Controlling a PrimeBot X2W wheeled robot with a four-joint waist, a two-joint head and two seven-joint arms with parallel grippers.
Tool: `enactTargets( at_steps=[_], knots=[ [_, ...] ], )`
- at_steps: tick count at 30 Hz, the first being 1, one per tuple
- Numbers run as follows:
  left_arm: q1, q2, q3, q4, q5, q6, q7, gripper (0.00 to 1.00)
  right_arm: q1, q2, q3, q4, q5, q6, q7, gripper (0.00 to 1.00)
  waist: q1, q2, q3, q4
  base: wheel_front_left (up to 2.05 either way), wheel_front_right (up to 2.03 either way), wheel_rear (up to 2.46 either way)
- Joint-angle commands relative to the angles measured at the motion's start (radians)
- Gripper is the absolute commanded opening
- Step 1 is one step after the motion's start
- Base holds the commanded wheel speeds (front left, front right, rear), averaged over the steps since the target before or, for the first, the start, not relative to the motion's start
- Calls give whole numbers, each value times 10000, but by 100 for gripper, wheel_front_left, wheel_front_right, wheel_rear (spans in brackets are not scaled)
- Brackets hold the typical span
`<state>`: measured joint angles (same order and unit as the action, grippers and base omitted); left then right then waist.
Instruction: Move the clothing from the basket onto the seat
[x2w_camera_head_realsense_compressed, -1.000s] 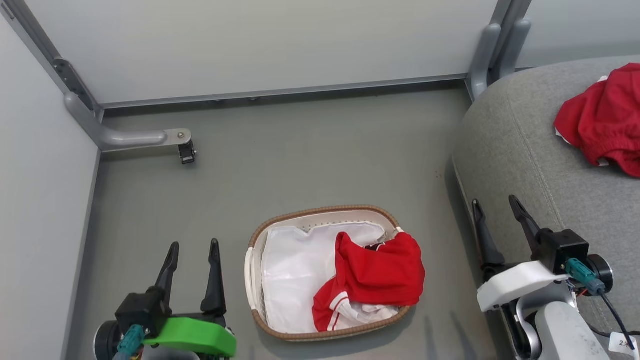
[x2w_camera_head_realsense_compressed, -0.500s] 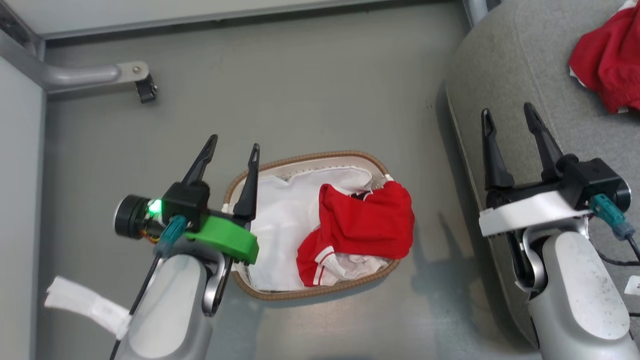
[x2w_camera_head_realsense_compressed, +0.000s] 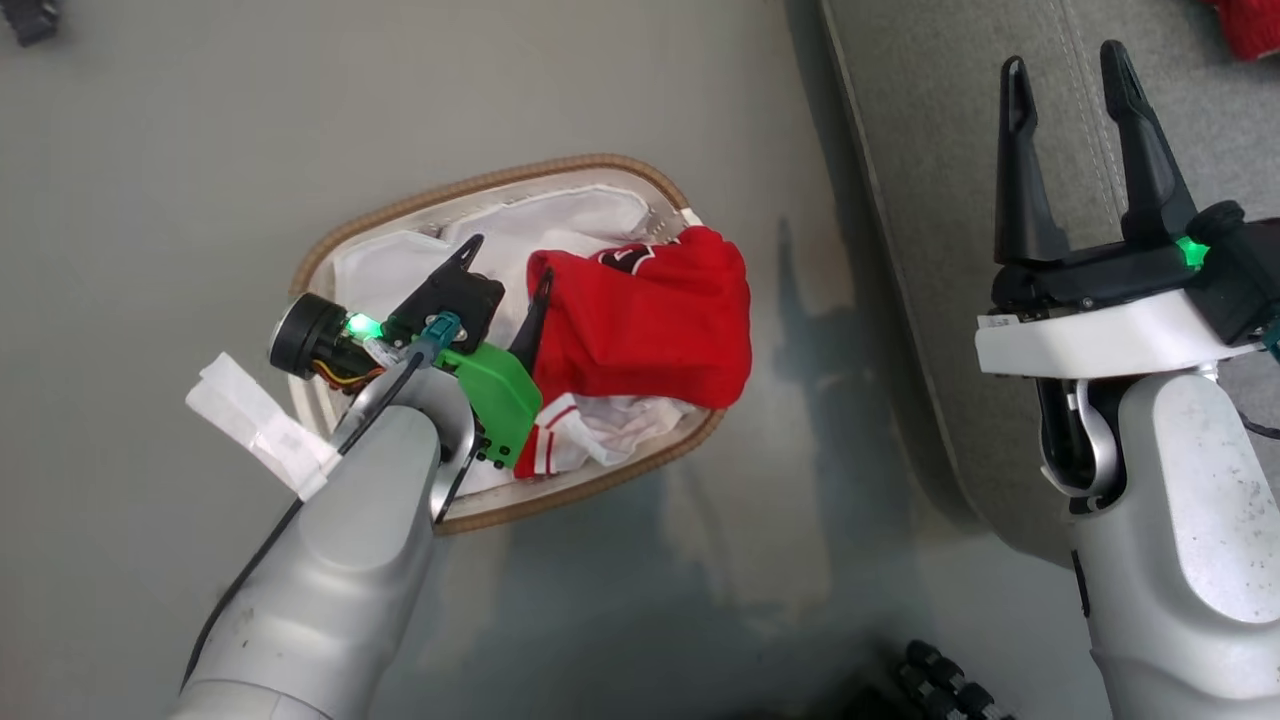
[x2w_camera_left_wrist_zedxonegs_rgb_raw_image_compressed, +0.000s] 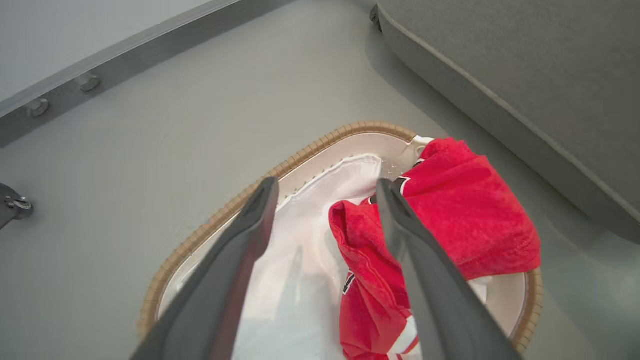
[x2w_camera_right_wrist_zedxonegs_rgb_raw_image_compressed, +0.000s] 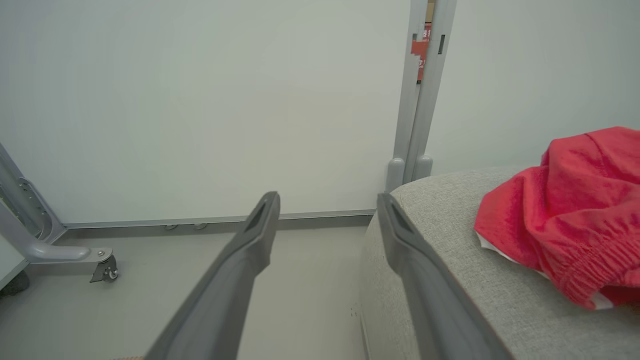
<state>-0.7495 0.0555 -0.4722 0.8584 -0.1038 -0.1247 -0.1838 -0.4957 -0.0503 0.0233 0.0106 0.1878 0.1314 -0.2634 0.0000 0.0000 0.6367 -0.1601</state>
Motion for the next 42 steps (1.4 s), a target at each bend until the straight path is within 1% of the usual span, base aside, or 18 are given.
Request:
enactTargets(
  at_steps=[1,4,8,15,17,18,19,20,21,26,32,38,42],
  knots=[
    [-403,78,-36,251,85,-59,29,100,-197,-4,36,-154,108,-14,-20,100,0,0,1472,-1343,0,0,0],
    [-886,190,-139,939,195,-28,-2,100,-234,-2,92,-469,319,-14,-20,100,0,0,1846,-1585,0,0,0],
    [-1425,273,-35,1631,84,73,-84,100,-196,-2,246,-699,555,-14,-20,100,0,0,2202,-1819,0,0,0],
    [-2072,517,145,2596,-102,368,-47,100,-266,-7,447,-846,812,-14,-20,100,0,0,2555,-2080,0,0,0],
    [-2161,516,206,2822,-198,365,-44,100,-290,-7,475,-868,865,-14,-20,100,0,0,2591,-2104,0,0,0],
    [-2190,498,244,2934,-280,354,-76,95,-290,-7,473,-866,863,-14,-20,100,0,0,2597,-2096,0,0,0],
    [-2194,471,262,3012,-337,332,-108,50,-290,-7,461,-858,859,-14,-20,100,0,0,2592,-2079,0,0,0],
    [-2180,440,256,3083,-375,302,-129,36,-291,-7,441,-838,843,-14,-20,100,0,0,2574,-2048,0,0,0],
    [-2154,414,226,3138,-401,278,-168,0,-291,-7,423,-816,820,-14,-20,100,0,0,2549,-2015,0,0,0],
    [-1906,272,59,3210,-531,131,-500,0,-286,-10,380,-667,624,-14,-20,100,0,0,2246,-1704,0,0,0],
    [-1434,101,-45,2746,-838,13,-781,0,-130,-14,259,-292,176,-14,-20,100,0,0,1467,-1112,0,0,0],
    [-533,46,-120,1624,-1315,-71,-814,0,252,-20,99,289,-340,-14,-20,100,0,0,203,-452,0,0,0],
    [-43,41,-644,606,-1760,-66,-819,0,627,-22,31,715,-615,-14,-20,100,0,0,-801,-63,0,0,0]
  ],
)
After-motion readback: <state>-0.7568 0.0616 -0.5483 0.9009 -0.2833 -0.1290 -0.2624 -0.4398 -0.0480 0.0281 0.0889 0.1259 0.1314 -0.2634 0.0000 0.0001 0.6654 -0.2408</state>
